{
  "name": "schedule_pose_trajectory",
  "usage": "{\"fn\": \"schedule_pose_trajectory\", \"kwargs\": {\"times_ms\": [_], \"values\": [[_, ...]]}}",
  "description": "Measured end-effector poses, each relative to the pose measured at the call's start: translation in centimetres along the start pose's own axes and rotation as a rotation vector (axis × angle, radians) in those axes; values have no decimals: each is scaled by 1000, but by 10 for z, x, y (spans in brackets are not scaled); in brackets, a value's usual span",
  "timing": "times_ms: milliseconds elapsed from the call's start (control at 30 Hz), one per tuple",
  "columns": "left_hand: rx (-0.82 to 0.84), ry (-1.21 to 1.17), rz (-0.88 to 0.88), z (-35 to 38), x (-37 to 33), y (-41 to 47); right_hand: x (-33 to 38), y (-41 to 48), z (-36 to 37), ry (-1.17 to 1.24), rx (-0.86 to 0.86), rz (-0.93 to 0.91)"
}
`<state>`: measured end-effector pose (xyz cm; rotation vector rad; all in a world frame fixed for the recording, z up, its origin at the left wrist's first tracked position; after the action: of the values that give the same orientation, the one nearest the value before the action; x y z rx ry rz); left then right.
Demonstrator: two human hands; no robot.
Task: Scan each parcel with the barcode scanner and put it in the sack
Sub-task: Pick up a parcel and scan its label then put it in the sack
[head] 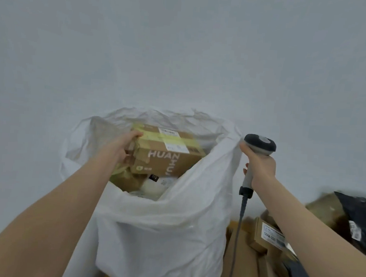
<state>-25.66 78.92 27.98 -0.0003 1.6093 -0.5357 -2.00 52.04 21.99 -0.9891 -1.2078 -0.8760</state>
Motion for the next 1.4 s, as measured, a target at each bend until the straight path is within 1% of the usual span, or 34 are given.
{"fn": "schedule_pose_trajectory", "kwargs": {"times_ms": [67, 100, 133, 167, 200, 233, 300, 333, 367, 400, 433, 467, 500, 533, 633, 700, 733, 800, 867, 933, 967, 1100, 1167, 1267, 1333, 1400], "values": [[61, 46, -88, 24, 15, 23, -7, 8, 7, -31, -11, 15], [94, 24, -99, 40, 21, 33, -10, 13, 11, -33, -13, 22], [125, 7, -76, 55, 25, 41, -13, 17, 15, -29, -11, 28], [143, 27, -6, 69, 26, 50, -14, 20, 19, -25, -3, 32], [145, 118, 114, 80, 26, 60, -14, 23, 23, -26, 5, 34], [124, 305, 264, 88, 23, 69, -14, 26, 25, -30, 10, 33], [35, 789, 577, 101, 16, 71, -14, 33, 27, -39, -2, 26], [0, 975, 702, 107, 13, 67, -13, 35, 27, -43, -8, 22], [16, 1120, 792, 115, 13, 61, -13, 37, 27, -44, -10, 18], [96, 1249, 830, 125, 18, 57, -13, 39, 28, -46, -11, 16], [197, 1373, 819, 135, 27, 55, -14, 41, 29, -50, -15, 17], [262, 1478, 794, 142, 38, 54, -14, 42, 31, -56, -18, 26], [276, 1546, 776, 145, 47, 56, -15, 44, 33, -65, -16, 39], [259, 1563, 766, 145, 52, 58, -14, 45, 35, -82, -16, 51], [216, 1476, 689, 130, 56, 72, -15, 50, 33, -150, -59, 89], [252, 1438, 619, 128, 56, 77, -19, 52, 24, -157, -97, 99], [277, 1449, 611, 131, 57, 78, -20, 52, 19, -137, -105, 98], [269, 1506, 654, 136, 54, 78, -20, 50, 12, -55, -84, 92], [195, 1529, 697, 134, 46, 82, -17, 48, 8, 18, -44, 88], [134, 1496, 705, 127, 44, 92, -12, 46, 5, 50, -17, 80], [136, 1480, 695, 125, 46, 95, -12, 46, 3, 55, -12, 82], [246, 1476, 634, 131, 57, 92, -23, 40, -6, 75, 10, 134], [226, 1445, 682, 134, 47, 81, -28, 35, -12, 85, 16, 162], [96, 1305, 815, 141, 29, 49, -34, 27, -24, 85, 39, 173], [47, 1192, 885, 152, 21, 21, -38, 20, -33, 70, 64, 170], [14, 1137, 955, 168, 18, -11, -42, 13, -46, 56, 81, 164]]}}
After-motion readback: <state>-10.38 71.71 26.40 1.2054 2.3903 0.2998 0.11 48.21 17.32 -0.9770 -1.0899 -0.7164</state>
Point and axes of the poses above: each hand's wrist, its own y-axis towards the middle knuckle, its own z-axis out of the palm, x = y × z, the point moved 4 cm from there along y, towards the middle knuckle, and after that the axes turned 11 degrees about -y, right-handed, at the moved point
